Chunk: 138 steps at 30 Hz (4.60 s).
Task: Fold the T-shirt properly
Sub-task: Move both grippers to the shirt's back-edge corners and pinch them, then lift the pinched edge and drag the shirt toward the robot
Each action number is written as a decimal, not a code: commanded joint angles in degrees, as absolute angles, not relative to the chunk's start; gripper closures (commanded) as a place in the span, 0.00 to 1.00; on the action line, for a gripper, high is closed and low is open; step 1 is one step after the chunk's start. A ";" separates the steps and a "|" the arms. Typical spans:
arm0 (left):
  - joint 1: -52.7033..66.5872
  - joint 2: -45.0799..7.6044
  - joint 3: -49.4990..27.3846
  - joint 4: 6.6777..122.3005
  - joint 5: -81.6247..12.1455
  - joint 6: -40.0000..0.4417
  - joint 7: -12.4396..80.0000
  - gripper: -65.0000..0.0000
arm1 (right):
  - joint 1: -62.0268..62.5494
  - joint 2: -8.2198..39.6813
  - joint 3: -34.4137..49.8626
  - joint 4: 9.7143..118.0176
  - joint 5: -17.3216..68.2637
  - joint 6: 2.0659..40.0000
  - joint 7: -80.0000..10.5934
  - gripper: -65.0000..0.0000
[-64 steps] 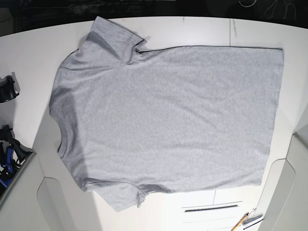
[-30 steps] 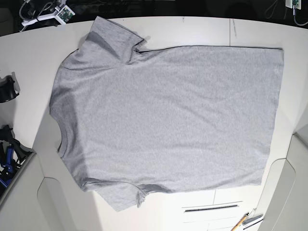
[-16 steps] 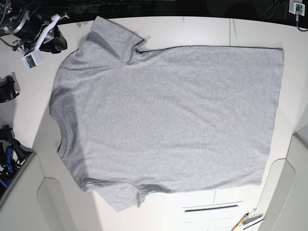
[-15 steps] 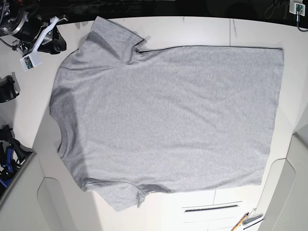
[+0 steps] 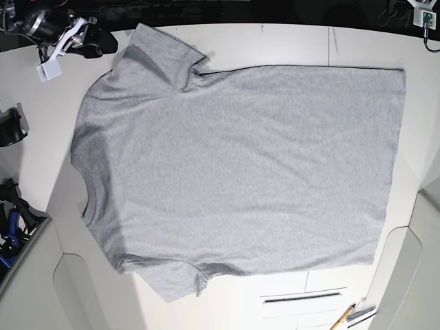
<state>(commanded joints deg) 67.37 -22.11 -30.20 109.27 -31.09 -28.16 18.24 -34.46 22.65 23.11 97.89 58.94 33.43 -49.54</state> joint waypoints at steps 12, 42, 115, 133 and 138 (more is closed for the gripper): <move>58.35 -22.41 -30.20 109.27 -31.11 -28.14 26.39 0.51 | -32.71 20.91 13.76 97.17 56.38 33.45 -49.28 0.55; 39.42 -31.59 -30.20 94.83 -47.86 -31.14 37.52 0.41 | -32.10 18.39 13.50 97.17 54.87 33.41 -49.28 0.55; 13.04 -31.79 -22.28 84.62 -41.71 -34.76 27.88 1.00 | 1.26 16.36 16.36 88.84 49.84 33.91 -49.30 1.00; -2.22 -31.73 -11.05 70.48 -31.90 -33.01 23.18 1.00 | 19.20 16.29 7.84 70.26 42.54 33.89 -43.94 1.00; -2.26 -31.75 -10.52 69.21 -31.73 -32.56 20.29 0.93 | 19.16 16.03 7.86 70.26 39.57 33.82 -42.39 0.98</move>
<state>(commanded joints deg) -2.26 -31.75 -10.52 69.21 -31.73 -32.56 20.29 19.16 16.03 7.86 70.26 39.57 33.82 -42.39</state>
